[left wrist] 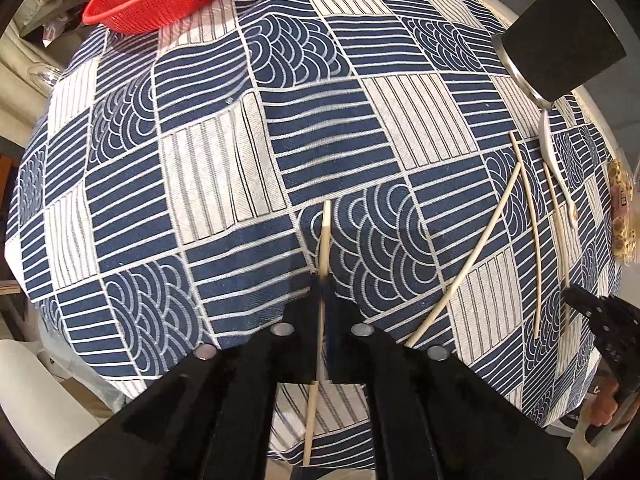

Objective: Organize utensils
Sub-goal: 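Lower both tools to the cloth and each grasp a loose wooden chopstick, then lift both held chopsticks upright and carry them over the black cup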

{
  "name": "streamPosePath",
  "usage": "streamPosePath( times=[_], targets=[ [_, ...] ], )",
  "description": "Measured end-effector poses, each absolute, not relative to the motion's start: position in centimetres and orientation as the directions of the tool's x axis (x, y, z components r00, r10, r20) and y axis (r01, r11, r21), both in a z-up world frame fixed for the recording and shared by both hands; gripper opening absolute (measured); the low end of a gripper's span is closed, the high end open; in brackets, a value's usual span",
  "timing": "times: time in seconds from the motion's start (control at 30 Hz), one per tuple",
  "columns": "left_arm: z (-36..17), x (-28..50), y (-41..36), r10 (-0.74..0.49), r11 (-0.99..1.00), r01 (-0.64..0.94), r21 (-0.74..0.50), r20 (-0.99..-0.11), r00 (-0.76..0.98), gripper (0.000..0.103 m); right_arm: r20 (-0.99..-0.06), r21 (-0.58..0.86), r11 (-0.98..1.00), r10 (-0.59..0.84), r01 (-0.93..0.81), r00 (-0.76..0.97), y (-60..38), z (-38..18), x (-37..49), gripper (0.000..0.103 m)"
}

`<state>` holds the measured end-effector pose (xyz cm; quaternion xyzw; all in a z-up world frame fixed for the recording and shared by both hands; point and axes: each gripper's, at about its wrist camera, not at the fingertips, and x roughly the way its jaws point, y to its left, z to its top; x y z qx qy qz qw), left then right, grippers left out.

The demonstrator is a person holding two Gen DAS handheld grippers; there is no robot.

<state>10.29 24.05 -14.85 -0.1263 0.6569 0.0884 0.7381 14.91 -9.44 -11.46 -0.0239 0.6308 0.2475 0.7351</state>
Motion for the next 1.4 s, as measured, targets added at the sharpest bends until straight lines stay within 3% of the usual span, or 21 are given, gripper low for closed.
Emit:
streamPosePath(
  times=[0.27, 0.63, 0.83, 0.93, 1.03, 1.1, 1.13, 1.4],
  targets=[
    [-14.1, 10.7, 27.1, 0.018, 0.953, -0.302, -0.017, -0.994, 0.111, 0.0, -0.904, 0.356, 0.874, 0.412, -0.331, 0.115, -11.8, -9.2, 14.0, 0.005],
    [-11.7, 8.9, 26.9, -0.011, 0.967, -0.251, -0.05, -0.988, 0.156, 0.0, -0.867, 0.396, 0.862, 0.465, -0.317, 0.179, -14.3, -5.2, 12.9, 0.005],
    [-11.9, 8.4, 24.1, -0.018, 0.975, -0.216, -0.048, -0.99, 0.139, 0.007, -0.856, 0.411, 0.855, 0.481, -0.318, 0.187, -14.4, -4.9, 12.2, 0.005],
    [-12.3, 8.2, 23.4, -0.025, 0.979, -0.197, -0.051, -0.991, 0.13, 0.022, -0.857, 0.41, 0.855, 0.48, -0.317, 0.187, -14.4, -4.8, 11.9, 0.005],
    [-12.2, 7.9, 22.3, 0.013, 0.987, -0.158, -0.008, -0.991, 0.13, 0.021, -0.858, 0.408, 0.857, 0.478, -0.316, 0.189, -14.7, -4.8, 11.5, 0.005],
    [-12.0, 7.9, 22.0, 0.031, 0.99, -0.138, 0.012, -0.99, 0.137, 0.015, -0.856, 0.408, 0.858, 0.478, -0.312, 0.195, -14.9, -4.8, 11.4, 0.005],
    [-12.0, 8.1, 21.4, 0.019, 0.991, -0.134, -0.001, -0.99, 0.141, 0.005, -0.855, 0.409, 0.858, 0.479, -0.311, 0.197, -15.1, -4.7, 11.3, 0.005],
    [-10.6, 6.2, 22.7, -0.02, 0.987, -0.153, -0.042, -0.989, 0.148, 0.005, -0.843, 0.42, 0.857, 0.49, -0.299, 0.221, -16.0, -4.2, 11.5, 0.005]
  ],
)
